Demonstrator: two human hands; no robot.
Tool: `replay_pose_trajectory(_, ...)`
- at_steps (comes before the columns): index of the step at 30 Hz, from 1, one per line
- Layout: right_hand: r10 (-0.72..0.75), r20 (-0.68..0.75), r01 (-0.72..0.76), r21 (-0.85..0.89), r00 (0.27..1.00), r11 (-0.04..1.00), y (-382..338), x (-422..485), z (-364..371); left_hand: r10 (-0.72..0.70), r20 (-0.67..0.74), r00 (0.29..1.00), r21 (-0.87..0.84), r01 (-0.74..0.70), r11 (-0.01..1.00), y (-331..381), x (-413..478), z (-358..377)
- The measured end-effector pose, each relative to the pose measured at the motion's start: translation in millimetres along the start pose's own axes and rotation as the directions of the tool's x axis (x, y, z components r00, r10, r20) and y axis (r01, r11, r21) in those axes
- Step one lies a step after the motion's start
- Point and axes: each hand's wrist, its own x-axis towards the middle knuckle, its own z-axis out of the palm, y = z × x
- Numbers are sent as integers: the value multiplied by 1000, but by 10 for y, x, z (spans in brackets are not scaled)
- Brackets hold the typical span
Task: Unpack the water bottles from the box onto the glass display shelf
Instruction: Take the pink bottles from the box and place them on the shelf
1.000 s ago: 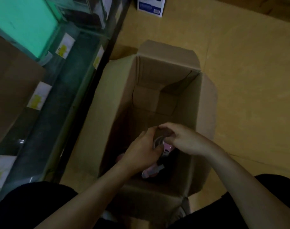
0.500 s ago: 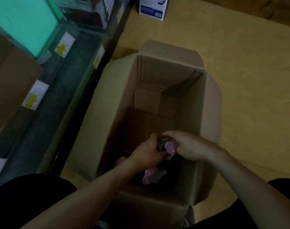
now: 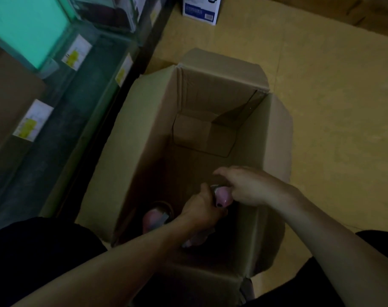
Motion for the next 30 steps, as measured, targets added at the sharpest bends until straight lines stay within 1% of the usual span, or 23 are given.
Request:
replay_pose_trajectory(3, -12, 15, 13, -34, 1000, 999, 5, -4, -6, -39, -38, 999, 11, 39, 999, -31, 40, 31)
replay_pose_trajectory(5, -30, 7, 30, -49, 1000, 998, 14, 2, -12, -60, -43, 997, -26, 59, 998, -49, 84, 16)
replay_pose_trajectory(9, -35, -2, 35, -48, 999, 998, 45, 49, 3, -90, -21, 996, -210, 84, 974, -41, 134, -31)
replay_pose_trajectory(12, -52, -2, 51, -56, 999, 997, 49, 86, 14, -135, 34, 990, -380, 138, 915, -31, 130, -86)
replay_pose_trajectory(14, -64, 7, 64, -66, 998, 996, 38, 100, 17, -131, 62, 989, -394, 145, 907, -45, 114, -147)
replay_pose_trajectory(18, -68, 21, 69, -69, 997, 995, 23, 141, 41, -128, 160, 979, -312, 173, 934, -98, 62, -197)
replay_pose_trajectory(20, -68, 15, 69, -73, 998, 995, 26, 140, 39, -128, 176, 976, -301, 177, 937, -107, 32, -207)
replay_pose_trajectory(22, -64, 18, 65, -76, 998, 995, 29, 123, 25, -146, 140, 979, -261, 178, 949, -99, 19, -243)
replay_pose_trajectory(25, -68, 2, 68, -76, 998, 995, 27, 98, 20, -129, 15, 991, -194, 130, 972, -107, 14, -331)
replay_pose_trajectory(29, -72, -15, 71, -57, 997, 996, 22, 93, 34, -81, -81, 993, -261, 57, 964, -80, -35, -440)
replay_pose_trajectory(30, -74, -21, 73, -47, 997, 996, 24, 98, 36, -64, -106, 992, -246, 36, 969, -79, -50, -476)
